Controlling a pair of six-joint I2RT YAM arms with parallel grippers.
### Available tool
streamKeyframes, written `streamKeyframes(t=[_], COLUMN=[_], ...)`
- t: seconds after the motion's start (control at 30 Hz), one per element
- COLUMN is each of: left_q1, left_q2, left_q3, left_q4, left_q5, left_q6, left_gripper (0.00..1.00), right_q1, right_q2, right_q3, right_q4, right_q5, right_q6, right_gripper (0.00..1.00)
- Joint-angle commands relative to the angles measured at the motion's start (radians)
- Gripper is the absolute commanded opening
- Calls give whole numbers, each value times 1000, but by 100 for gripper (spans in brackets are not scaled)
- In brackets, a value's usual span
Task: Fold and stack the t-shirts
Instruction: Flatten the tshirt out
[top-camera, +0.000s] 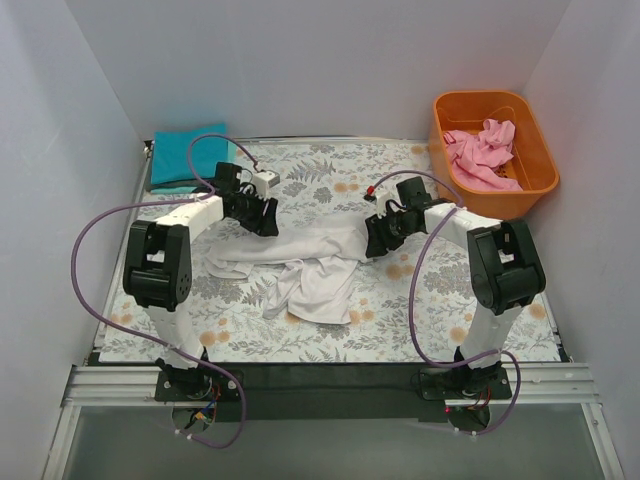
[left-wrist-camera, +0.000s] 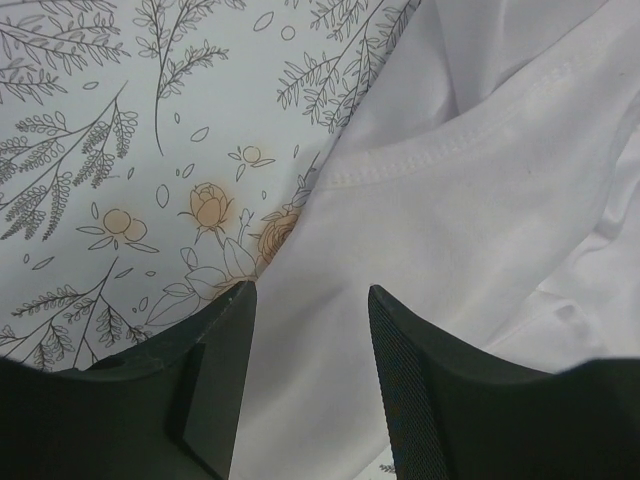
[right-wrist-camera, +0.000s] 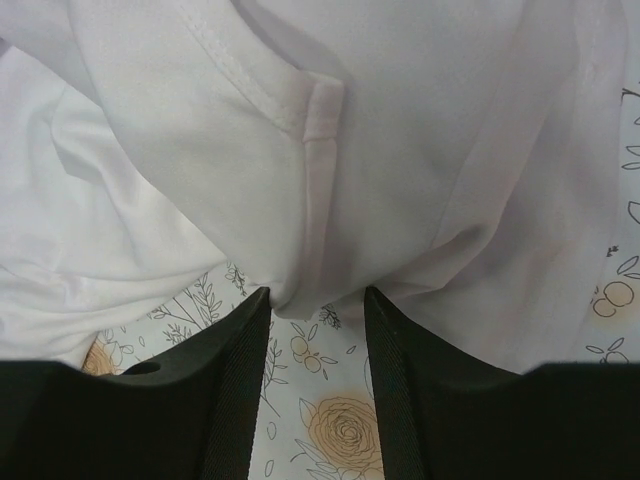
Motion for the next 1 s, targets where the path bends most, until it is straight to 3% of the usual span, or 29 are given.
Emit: streamKeyframes(t=[0.0, 0.17, 0.3, 0.4, 0.57, 0.63, 0.67, 0.8, 0.97], left_q1=[-1, -20, -44, -55, -60, -63, -63, -61, -43], left_q2=[-11, -2, 32, 66, 91, 92, 88, 20, -132], left_q3=[-8, -17, -10, -5, -11, -10, -14, -20, 12], left_q4=[34, 34, 37, 61, 95, 95, 95, 112, 130], left_q5=[-26, 2, -4, -57, -81, -88, -88, -116, -141], left_q6=[-4, 8, 5, -18, -20, -18, -18, -18, -49], left_gripper=[46, 46, 43, 43, 40, 30, 19, 0, 0], right_q1=[3, 3, 3, 3, 2, 2, 0, 2, 2], right_q2=[-6, -32, -24, -30, -69, -84, -89, -125, -176], right_q3=[30, 35, 46, 53, 50, 58, 67, 110, 196], right_q4=[42, 40, 37, 23, 3, -4, -21, -68, -116], right_q5=[-23, -57, -48, -18, -11, 8, 14, 95, 199], right_q6=[55, 105, 109, 86, 55, 38, 32, -23, -117], right_gripper=[42, 41, 15, 1, 1, 1, 1, 1, 1])
